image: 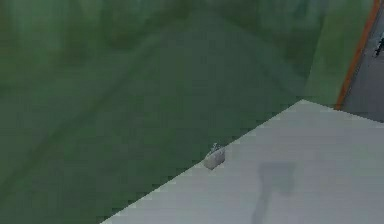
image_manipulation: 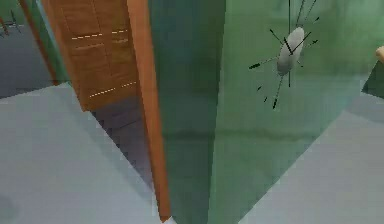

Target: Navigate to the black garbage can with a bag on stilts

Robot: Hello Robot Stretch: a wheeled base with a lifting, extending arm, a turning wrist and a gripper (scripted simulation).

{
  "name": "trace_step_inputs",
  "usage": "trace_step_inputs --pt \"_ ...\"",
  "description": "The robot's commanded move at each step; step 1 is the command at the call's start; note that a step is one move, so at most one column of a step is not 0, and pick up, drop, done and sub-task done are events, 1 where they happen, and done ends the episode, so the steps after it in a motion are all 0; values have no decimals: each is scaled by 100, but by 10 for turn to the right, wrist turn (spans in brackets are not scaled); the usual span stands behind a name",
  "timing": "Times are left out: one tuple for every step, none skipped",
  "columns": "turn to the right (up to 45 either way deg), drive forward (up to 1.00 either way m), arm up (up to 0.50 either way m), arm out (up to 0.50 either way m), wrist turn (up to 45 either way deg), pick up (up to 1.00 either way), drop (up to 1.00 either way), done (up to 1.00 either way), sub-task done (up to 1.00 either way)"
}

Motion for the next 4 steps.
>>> trace_step_inputs --pt "450 0 0 0 0 0 0 0 0" --pt "120 0 0 0 0 0 0 0 0" --pt "30 0 0 0 0 0 0 0 0" --pt "0 85 0 0 0 0 0 0 0"
